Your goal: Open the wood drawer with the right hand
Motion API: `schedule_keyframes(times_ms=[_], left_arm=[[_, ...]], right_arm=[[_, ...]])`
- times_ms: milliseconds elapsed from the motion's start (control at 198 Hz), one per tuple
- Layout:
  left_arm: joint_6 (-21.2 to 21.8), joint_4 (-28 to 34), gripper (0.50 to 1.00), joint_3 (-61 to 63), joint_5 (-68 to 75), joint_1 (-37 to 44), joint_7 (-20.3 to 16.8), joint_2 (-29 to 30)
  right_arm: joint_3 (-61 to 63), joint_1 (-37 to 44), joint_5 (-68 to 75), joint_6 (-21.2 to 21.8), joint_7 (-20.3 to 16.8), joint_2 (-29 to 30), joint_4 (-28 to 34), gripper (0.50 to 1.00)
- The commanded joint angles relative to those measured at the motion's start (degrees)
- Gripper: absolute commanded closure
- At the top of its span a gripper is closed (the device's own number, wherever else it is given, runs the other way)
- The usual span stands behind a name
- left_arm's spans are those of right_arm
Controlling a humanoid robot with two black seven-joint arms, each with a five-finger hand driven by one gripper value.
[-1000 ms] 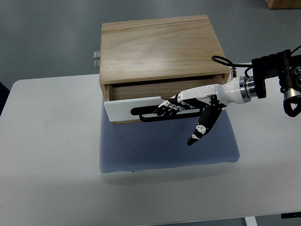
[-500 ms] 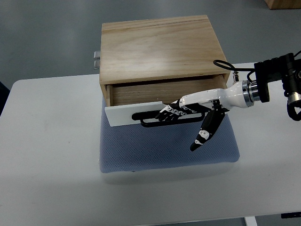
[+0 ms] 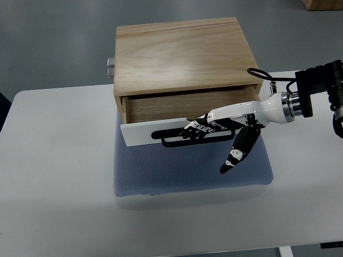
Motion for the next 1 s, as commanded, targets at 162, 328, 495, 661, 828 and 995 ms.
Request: schedule_keyframes(times_ms=[162,328,495,661,828,995], left_arm=[[-0.06,0.00,0.500,-0.08,0.00,-0.05,0.00,0.00],[0.02,0.00,0.500,0.01,0.00,-0.05,0.00,0.00],[-0.06,0.00,0.500,0.01,0.00,-0.05,0.00,0.00],[0.02,0.00,0.500,-0.08,0.00,-0.05,0.00,0.00],[-0.06,0.00,0.500,0.01,0.00,-0.05,0.00,0.00],[0.02,0.00,0.500,-0.08,0.00,0.04,0.00,0.00]], right_arm=[[0.27,0.21,0.21,0.01,0.18,-0.83,0.30,0.562],[1.32,0.74,2.32,0.01,0.09,-1.62,0.30,0.562],[3.96,1.09,4.34,0.01,0.01,-1.97,0.21,0.562],[5.36,3.02,7.68,0.01,0.09,-2.85,-0.05,0.562],[9.05,3.20,14.45,0.01,0.09,-2.94,-2.25,0.564],[11.25,2.93,18.84,0.01,0.62,-1.71,-7.78,0.564]])
